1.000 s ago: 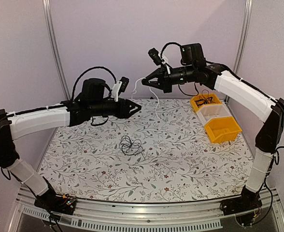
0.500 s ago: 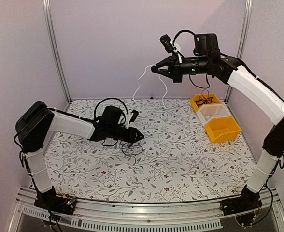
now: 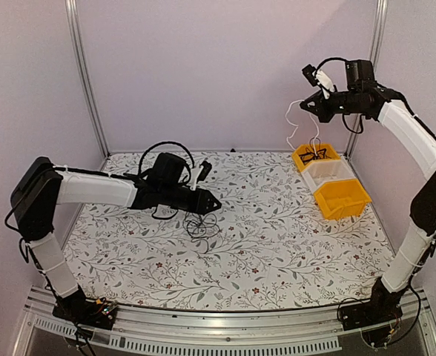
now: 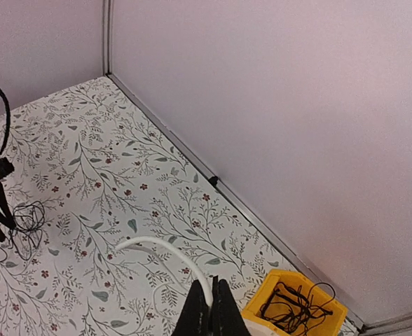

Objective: Untangle the cables

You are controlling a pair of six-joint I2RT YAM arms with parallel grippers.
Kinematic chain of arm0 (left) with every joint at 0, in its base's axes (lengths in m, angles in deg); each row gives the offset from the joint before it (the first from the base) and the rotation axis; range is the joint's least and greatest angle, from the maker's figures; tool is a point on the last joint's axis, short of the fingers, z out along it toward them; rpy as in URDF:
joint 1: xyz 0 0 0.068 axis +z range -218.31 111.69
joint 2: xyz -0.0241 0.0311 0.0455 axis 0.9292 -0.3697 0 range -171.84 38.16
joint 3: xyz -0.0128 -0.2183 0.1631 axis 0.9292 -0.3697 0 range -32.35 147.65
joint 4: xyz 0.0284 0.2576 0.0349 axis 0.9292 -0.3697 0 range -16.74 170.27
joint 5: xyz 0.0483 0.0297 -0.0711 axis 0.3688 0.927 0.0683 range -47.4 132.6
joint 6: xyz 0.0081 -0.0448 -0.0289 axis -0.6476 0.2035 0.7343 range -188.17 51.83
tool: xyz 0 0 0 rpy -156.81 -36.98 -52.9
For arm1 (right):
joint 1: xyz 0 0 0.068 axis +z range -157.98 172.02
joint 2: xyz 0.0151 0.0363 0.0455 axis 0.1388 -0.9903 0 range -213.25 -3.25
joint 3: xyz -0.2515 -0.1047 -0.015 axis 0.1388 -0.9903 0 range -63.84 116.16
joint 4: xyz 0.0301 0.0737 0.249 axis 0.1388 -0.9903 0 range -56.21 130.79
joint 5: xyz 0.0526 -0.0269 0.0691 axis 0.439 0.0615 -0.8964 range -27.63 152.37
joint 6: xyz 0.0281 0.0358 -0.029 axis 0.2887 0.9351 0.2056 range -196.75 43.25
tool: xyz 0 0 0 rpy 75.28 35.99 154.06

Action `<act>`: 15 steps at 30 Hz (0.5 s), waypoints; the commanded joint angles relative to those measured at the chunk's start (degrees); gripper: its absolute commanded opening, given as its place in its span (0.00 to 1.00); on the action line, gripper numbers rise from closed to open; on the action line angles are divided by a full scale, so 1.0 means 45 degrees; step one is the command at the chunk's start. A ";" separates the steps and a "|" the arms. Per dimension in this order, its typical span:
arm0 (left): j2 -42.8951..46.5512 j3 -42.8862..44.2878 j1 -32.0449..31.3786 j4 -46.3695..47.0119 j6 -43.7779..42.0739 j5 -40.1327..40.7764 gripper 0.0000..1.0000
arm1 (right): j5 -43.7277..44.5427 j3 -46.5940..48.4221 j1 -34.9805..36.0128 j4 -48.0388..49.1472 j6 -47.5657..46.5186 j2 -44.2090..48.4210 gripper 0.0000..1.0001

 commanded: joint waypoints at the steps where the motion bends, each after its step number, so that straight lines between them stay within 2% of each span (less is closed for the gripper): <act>1: 0.0889 0.0168 -0.0245 -0.0436 0.0437 0.0354 0.37 | 0.0955 -0.0535 -0.1191 -0.0870 -0.1754 0.0097 0.00; 8: 0.1822 0.0085 -0.0257 -0.1257 0.0713 0.1137 0.37 | 0.2604 -0.2097 -0.2052 -0.0523 -0.4203 -0.0423 0.00; 15: 0.2441 -0.0169 -0.0285 -0.1590 0.0732 0.1522 0.37 | 0.3481 -0.1896 -0.2916 -0.0054 -0.5403 -0.1894 0.00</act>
